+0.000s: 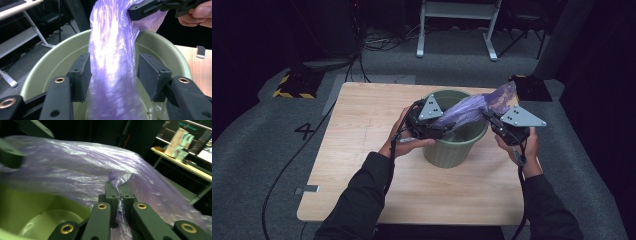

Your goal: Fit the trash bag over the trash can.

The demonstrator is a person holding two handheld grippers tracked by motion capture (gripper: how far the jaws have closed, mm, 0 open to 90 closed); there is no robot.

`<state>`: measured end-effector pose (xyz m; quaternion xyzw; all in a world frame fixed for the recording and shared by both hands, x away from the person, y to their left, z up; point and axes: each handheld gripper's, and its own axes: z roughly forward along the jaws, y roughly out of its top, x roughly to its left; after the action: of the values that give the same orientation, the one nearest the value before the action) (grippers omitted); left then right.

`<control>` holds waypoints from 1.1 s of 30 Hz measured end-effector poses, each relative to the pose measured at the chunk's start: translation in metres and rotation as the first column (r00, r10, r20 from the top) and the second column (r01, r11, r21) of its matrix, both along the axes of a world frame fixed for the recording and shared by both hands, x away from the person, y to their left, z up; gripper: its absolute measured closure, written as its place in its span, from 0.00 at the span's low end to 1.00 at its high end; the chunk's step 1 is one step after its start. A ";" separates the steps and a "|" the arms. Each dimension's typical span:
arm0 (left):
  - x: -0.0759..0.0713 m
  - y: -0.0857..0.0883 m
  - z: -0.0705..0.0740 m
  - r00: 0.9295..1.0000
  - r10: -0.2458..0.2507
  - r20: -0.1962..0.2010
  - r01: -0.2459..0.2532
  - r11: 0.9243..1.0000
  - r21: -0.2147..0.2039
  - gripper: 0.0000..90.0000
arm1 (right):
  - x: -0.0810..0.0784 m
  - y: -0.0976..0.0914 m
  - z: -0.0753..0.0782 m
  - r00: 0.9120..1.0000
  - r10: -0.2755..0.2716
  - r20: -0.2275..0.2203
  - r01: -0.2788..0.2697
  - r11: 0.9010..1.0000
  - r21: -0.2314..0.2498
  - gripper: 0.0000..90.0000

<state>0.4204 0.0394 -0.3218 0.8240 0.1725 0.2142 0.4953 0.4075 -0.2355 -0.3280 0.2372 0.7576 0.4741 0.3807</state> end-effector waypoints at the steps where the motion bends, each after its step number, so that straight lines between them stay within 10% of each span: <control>1: 0.000 -0.001 0.000 1.000 0.002 0.001 -0.002 1.000 0.003 0.49 | -0.002 0.001 0.000 1.000 0.012 0.005 -0.012 1.000 -0.003 0.98; 9: -0.001 -0.009 0.000 1.000 0.007 -0.001 -0.007 0.999 0.052 0.46 | -0.010 0.009 0.002 0.994 0.111 0.012 -0.111 0.994 -0.022 0.98; 20: 0.006 -0.005 -0.003 1.000 0.019 0.010 -0.020 0.997 0.070 0.95 | -0.022 0.012 0.002 0.984 0.180 0.007 -0.180 0.983 -0.020 0.91; 33: 0.012 0.009 -0.008 1.000 0.026 0.009 -0.026 0.999 0.028 0.98 | -0.034 -0.009 0.003 0.980 0.199 -0.004 -0.198 0.979 0.056 0.42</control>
<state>0.4328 0.0483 -0.3293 0.8277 0.1780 0.2264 0.4817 0.3738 -0.2445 -0.3246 0.1732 0.7659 0.5295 0.3210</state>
